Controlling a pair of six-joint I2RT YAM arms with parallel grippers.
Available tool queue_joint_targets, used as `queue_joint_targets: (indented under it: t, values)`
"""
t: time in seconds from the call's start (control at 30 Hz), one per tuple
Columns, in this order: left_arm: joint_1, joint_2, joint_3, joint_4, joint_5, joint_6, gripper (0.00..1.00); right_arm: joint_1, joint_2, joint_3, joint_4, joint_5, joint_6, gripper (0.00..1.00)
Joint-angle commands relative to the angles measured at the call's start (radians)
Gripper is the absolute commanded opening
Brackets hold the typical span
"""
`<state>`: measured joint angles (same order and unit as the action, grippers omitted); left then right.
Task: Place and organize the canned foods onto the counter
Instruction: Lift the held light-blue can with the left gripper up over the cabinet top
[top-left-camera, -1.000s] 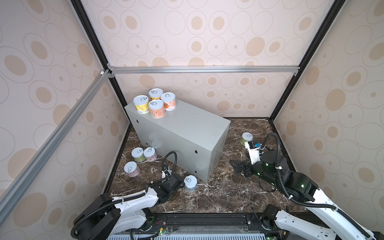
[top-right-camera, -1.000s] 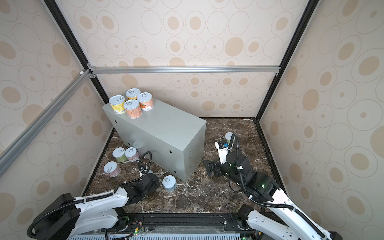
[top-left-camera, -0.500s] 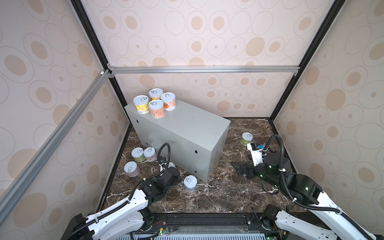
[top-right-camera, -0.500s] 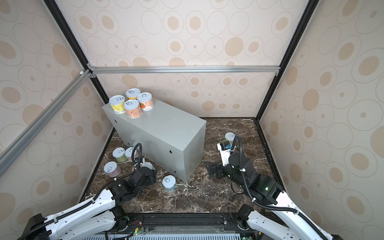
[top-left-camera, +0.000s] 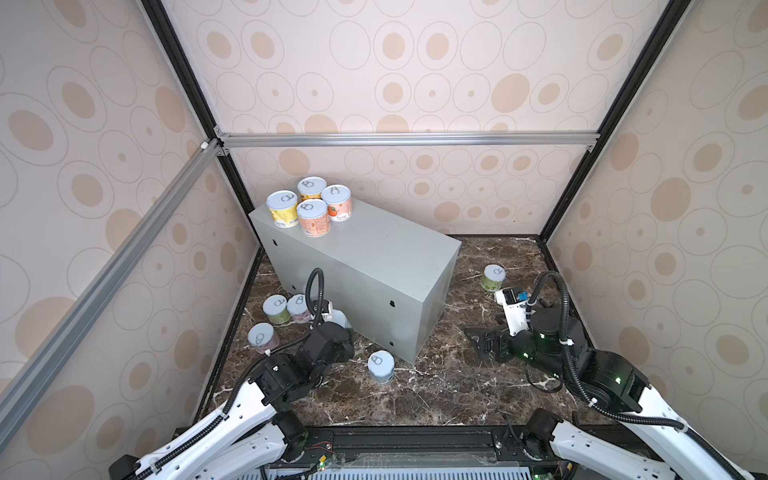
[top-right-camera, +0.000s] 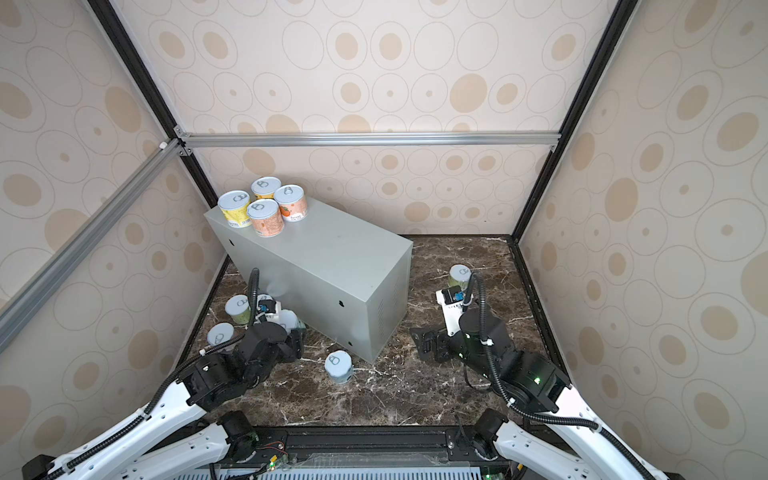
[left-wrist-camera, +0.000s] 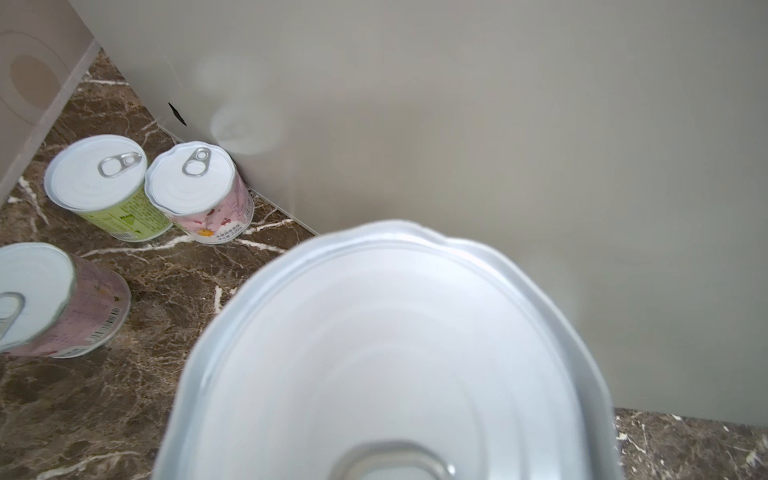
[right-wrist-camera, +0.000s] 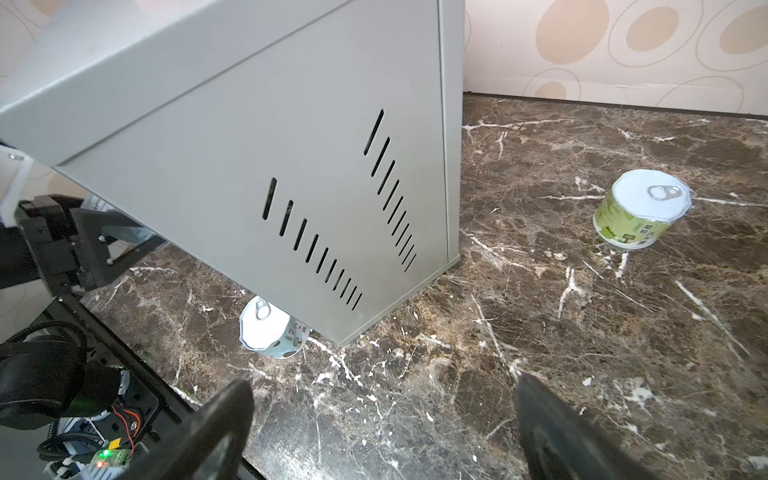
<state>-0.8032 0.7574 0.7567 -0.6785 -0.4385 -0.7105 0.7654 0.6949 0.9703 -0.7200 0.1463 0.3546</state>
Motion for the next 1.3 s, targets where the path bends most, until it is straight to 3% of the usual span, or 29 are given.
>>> queue_joint_targets:
  t: [0.0, 0.57, 1.27]
  values:
    - [-0.006, -0.021, 0.111, -0.056, -0.018, 0.088, 0.61, -0.005, -0.010, 0.003, -0.018, -0.011, 0.020, 1.00]
    - [-0.005, 0.062, 0.478, -0.221, -0.002, 0.269, 0.61, -0.005, -0.014, 0.002, -0.005, -0.085, 0.020, 1.00]
    - [-0.007, 0.329, 0.892, -0.253, 0.059, 0.409, 0.62, -0.006, 0.029, 0.123, -0.073, -0.071, -0.017, 1.00]
